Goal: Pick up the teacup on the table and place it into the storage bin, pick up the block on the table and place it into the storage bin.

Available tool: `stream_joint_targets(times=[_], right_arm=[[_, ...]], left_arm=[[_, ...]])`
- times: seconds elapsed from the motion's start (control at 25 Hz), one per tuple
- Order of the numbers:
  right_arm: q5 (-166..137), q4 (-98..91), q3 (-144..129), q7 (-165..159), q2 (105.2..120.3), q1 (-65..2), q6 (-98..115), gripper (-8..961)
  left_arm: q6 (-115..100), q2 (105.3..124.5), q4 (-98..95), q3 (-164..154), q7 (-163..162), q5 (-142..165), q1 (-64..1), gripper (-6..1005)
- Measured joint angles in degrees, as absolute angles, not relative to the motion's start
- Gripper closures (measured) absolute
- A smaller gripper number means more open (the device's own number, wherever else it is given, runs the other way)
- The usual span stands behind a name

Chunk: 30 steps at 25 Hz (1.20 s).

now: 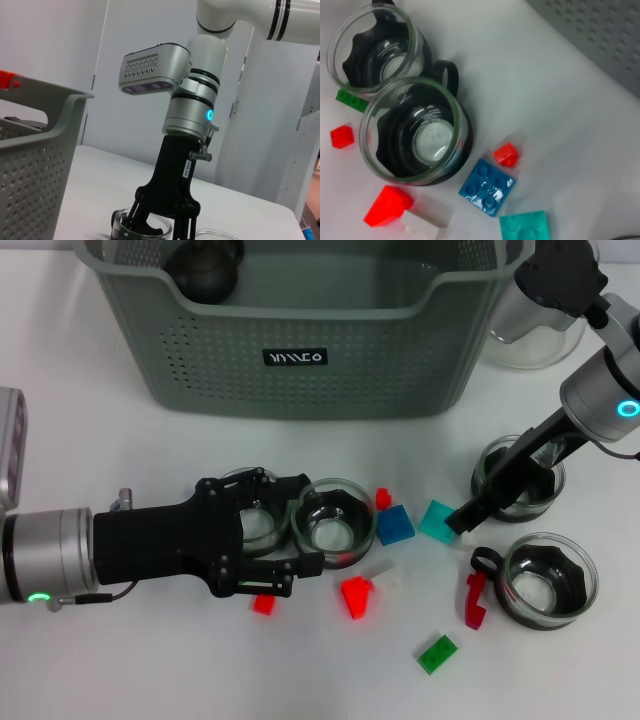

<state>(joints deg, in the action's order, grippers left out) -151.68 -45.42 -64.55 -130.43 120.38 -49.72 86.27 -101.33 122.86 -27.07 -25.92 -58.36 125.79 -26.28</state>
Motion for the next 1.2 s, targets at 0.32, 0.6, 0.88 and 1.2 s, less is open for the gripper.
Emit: stream_joint_targets(times=[0.32,0.6,0.88,1.2], right_arm=[[-151.5,-44.0,-65.3,-130.7,120.49,-49.9,84.3,169],[-150.4,-43.0,-68.7,-131.2,120.75,-50.3,83.7,210],[-148.7,-43.6,-71.6,-132.0,120.58,-50.4,84.2,418],[-148.4,-46.7,-72.6,-132.3,120.59,-49.7,84.3,786]], left_arm=[[-101.0,122.82,-27.1,-25.9,-58.4,125.8,-26.3,65],[-100.8,122.74,-27.0,-25.9,-58.4,125.8,-26.1,64],[-100.7,122.69,-27.1,-25.8,-58.4,125.8,-25.9,65],[-100.7,122.62,-27.1,-25.8,-58.4,125.8,-25.8,65]])
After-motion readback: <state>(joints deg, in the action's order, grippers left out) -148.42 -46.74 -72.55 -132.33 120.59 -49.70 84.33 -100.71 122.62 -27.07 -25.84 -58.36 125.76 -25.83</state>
